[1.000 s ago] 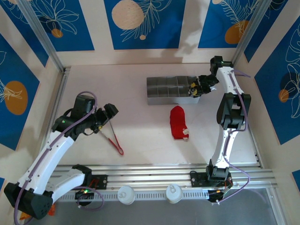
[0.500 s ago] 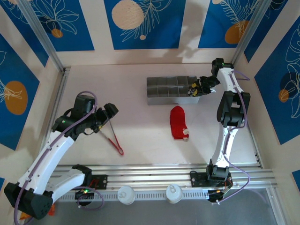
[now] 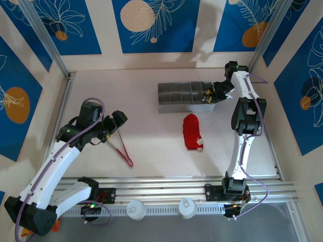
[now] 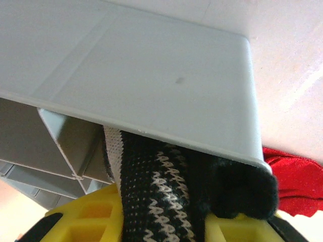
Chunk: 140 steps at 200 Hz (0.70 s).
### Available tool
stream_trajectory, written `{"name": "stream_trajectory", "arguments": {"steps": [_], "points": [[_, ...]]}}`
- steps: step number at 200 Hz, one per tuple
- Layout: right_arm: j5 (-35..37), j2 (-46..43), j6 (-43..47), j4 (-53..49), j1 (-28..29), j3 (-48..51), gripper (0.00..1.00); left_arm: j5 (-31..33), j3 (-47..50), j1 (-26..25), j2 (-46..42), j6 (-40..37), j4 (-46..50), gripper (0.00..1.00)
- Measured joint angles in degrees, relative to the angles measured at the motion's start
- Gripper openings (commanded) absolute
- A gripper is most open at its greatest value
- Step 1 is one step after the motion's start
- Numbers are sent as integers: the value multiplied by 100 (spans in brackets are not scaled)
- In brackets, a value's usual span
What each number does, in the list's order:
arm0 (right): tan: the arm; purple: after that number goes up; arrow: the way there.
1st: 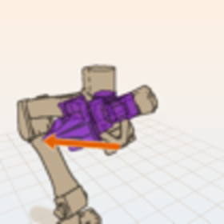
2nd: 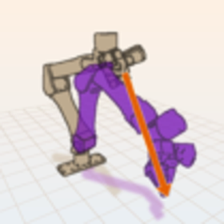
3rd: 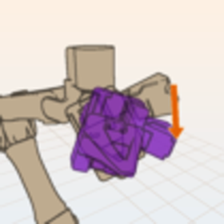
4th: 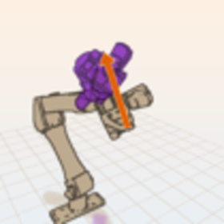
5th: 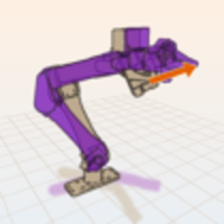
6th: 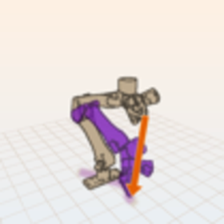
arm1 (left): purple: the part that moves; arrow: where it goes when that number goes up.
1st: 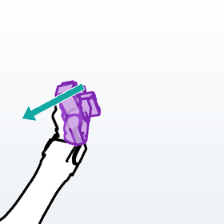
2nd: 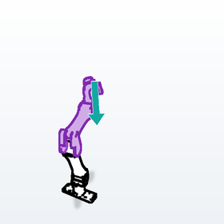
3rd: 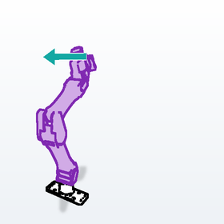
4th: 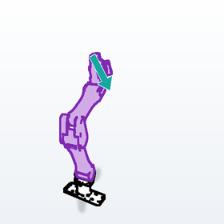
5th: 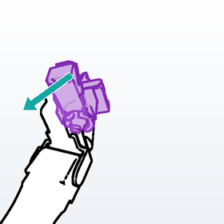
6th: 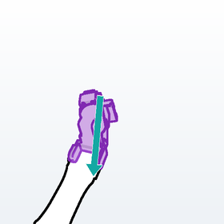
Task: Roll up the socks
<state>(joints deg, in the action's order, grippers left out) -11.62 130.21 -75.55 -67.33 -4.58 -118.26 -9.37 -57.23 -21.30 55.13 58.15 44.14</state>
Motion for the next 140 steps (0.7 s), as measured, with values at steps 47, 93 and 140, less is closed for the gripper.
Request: {"name": "stream_trajectory", "arguments": {"steps": [47, 93, 140], "points": [[334, 63, -31, -199, 83, -173, 0, 0, 0, 0, 0, 0, 0, 94], [490, 81, -426, -409, 81, -146, 0, 0, 0, 0, 0, 11, 0, 94], [483, 144, -949, -632, 87, -225, 0, 2, -2, 0, 15, 26, 4, 94]]}}
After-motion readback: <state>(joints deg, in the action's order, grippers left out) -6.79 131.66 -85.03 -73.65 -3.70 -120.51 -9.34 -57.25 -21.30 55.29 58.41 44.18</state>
